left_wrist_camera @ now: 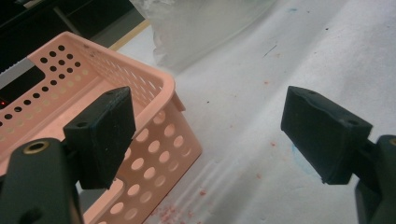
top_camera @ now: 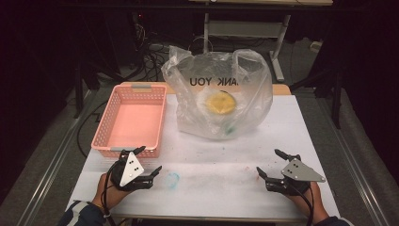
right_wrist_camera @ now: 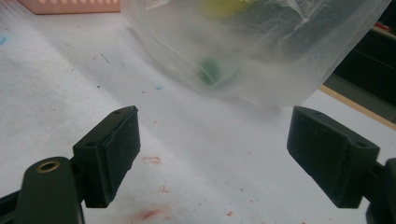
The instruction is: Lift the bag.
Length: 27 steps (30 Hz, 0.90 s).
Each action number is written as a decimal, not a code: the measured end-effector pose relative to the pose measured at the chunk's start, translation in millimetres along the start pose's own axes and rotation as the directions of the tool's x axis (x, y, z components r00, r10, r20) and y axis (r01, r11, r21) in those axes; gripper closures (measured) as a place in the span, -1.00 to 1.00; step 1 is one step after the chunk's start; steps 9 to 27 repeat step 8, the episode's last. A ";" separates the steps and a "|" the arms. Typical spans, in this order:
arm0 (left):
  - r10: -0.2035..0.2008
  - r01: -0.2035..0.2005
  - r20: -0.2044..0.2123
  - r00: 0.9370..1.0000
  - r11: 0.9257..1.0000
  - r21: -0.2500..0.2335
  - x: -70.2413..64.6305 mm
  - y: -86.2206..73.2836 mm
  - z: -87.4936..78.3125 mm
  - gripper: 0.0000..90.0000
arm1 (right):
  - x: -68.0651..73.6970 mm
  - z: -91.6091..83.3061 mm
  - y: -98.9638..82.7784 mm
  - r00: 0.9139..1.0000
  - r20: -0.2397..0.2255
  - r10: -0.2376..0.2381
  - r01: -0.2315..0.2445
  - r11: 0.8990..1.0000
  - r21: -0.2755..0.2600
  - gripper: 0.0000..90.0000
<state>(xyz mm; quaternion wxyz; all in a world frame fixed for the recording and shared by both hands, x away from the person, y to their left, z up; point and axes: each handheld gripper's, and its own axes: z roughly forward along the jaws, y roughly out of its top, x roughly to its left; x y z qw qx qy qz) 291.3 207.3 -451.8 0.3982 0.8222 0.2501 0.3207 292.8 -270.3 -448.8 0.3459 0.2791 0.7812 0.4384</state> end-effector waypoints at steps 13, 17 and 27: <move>0.010 -0.010 0.007 1.000 1.000 0.008 -1.5 2.1 4.0 -0.61 | -2.0 1.4 -1.8 1.000 0.000 0.008 -0.008 1.000 0.010 -0.60; 0.010 -0.010 0.007 1.000 1.000 0.008 -1.5 2.1 4.0 -0.61 | -2.0 1.4 -1.8 1.000 0.000 0.008 -0.008 1.000 0.010 -0.60; 0.010 -0.010 0.007 1.000 1.000 0.008 -1.5 2.1 4.0 -0.61 | -2.0 1.4 -1.8 1.000 0.000 0.008 -0.008 1.000 0.010 -0.60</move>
